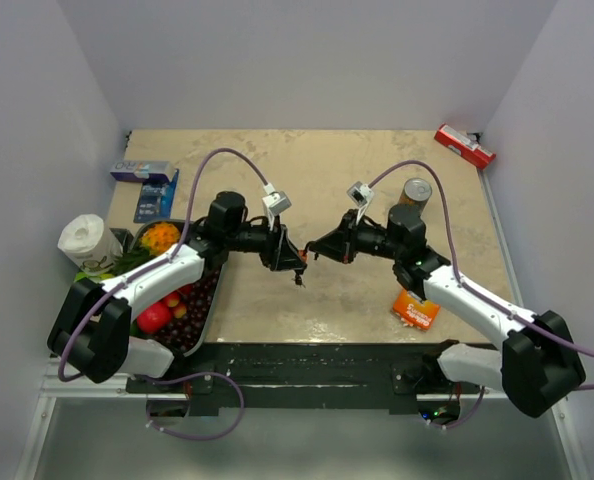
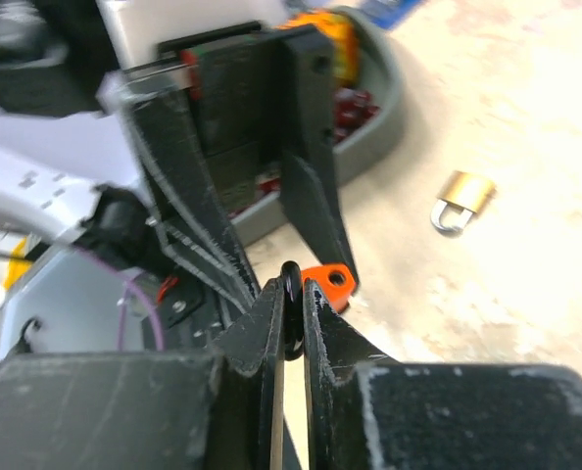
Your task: Unlock with the key
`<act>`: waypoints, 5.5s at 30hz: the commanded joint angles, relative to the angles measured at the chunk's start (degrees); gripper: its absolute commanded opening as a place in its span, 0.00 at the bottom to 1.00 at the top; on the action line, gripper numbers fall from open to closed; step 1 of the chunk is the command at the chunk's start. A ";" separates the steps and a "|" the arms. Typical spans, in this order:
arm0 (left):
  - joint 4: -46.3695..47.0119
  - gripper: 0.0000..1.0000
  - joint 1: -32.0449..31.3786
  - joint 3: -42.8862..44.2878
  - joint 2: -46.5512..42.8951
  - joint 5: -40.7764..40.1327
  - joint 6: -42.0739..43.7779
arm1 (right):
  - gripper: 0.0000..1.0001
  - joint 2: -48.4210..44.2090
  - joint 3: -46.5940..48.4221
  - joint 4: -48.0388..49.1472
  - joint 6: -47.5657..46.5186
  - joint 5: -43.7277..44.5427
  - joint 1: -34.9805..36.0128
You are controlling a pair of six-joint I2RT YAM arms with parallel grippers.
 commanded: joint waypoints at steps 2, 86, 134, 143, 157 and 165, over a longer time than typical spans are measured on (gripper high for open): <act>-6.63 0.00 -0.89 4.30 0.49 -20.02 3.24 | 0.00 3.76 2.91 -6.74 -0.42 10.88 0.34; -15.27 0.91 -4.32 7.73 -3.11 -45.00 5.79 | 0.67 25.82 6.95 -8.25 10.84 42.53 10.63; -12.19 0.93 8.24 4.56 -11.98 -44.91 1.39 | 0.66 42.79 26.90 -28.71 3.54 67.23 18.71; -12.10 0.93 8.24 4.65 -11.81 -43.95 1.39 | 0.47 43.41 26.82 -30.66 2.58 69.07 18.80; -11.58 0.93 8.24 4.56 -11.90 -42.80 1.66 | 0.39 42.88 28.75 -23.81 -8.40 60.12 3.61; -11.66 0.93 8.24 4.56 -10.84 -42.10 1.83 | 0.40 52.80 41.66 -26.44 -15.44 56.43 -4.57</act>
